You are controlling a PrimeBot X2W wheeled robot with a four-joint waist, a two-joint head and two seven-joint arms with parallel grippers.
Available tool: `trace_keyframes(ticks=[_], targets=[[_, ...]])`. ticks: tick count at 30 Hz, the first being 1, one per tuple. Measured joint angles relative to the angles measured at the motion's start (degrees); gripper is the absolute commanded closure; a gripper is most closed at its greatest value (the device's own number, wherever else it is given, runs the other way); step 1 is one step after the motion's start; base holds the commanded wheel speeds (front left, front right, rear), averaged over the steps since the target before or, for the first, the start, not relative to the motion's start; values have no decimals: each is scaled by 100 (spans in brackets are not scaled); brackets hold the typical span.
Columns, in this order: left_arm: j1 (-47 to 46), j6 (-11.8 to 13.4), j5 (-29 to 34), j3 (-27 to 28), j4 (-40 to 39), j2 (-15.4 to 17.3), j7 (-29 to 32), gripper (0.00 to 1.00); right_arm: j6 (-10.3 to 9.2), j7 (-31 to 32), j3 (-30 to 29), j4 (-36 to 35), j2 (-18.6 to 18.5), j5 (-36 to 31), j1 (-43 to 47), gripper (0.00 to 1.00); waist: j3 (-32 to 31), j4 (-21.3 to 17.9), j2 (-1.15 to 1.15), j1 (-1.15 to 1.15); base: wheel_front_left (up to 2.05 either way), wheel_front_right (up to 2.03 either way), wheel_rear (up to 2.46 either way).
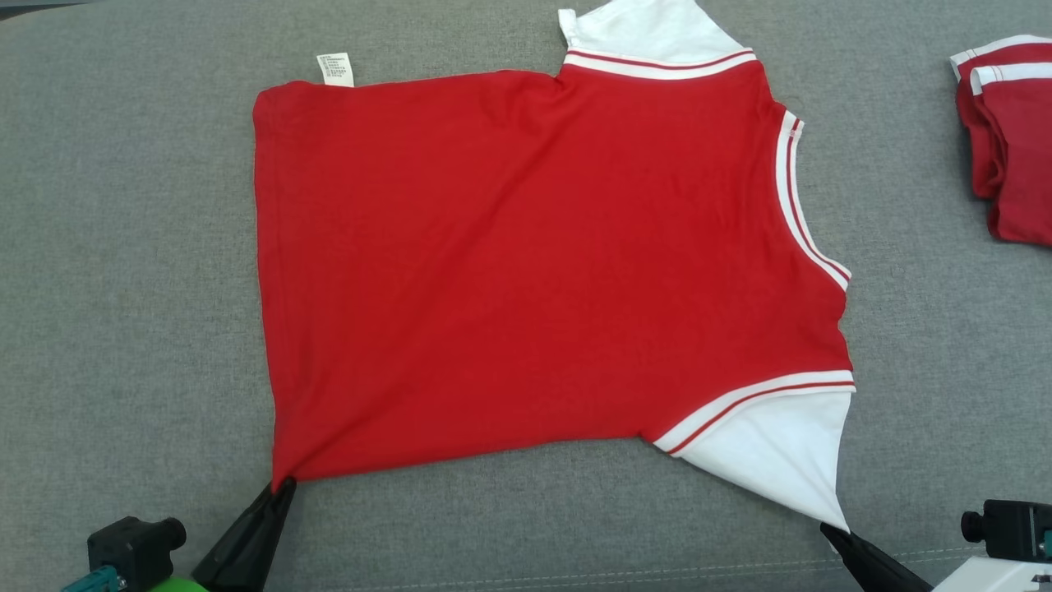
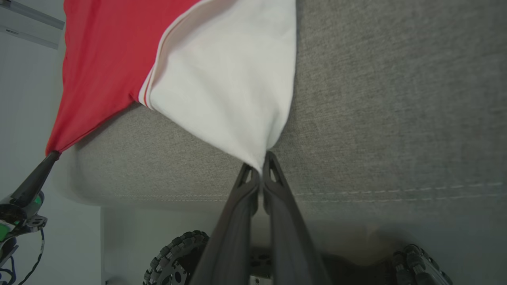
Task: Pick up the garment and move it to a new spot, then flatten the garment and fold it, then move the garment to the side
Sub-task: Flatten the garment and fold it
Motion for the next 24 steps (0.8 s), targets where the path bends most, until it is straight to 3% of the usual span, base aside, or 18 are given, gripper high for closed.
trace_keyframes(ticks=[7,24], targets=[[-19,49,-122,56,-249,53,211,100,-1,0,-149,-187,-121,-3,-267,100,53,-16,0,0,0,0,0],[-621,47,-446,44,-1370,642,1322,100,-7,372,-538,-916,-555,-10,-1747,100,495,79,0,0,0,0,0]])
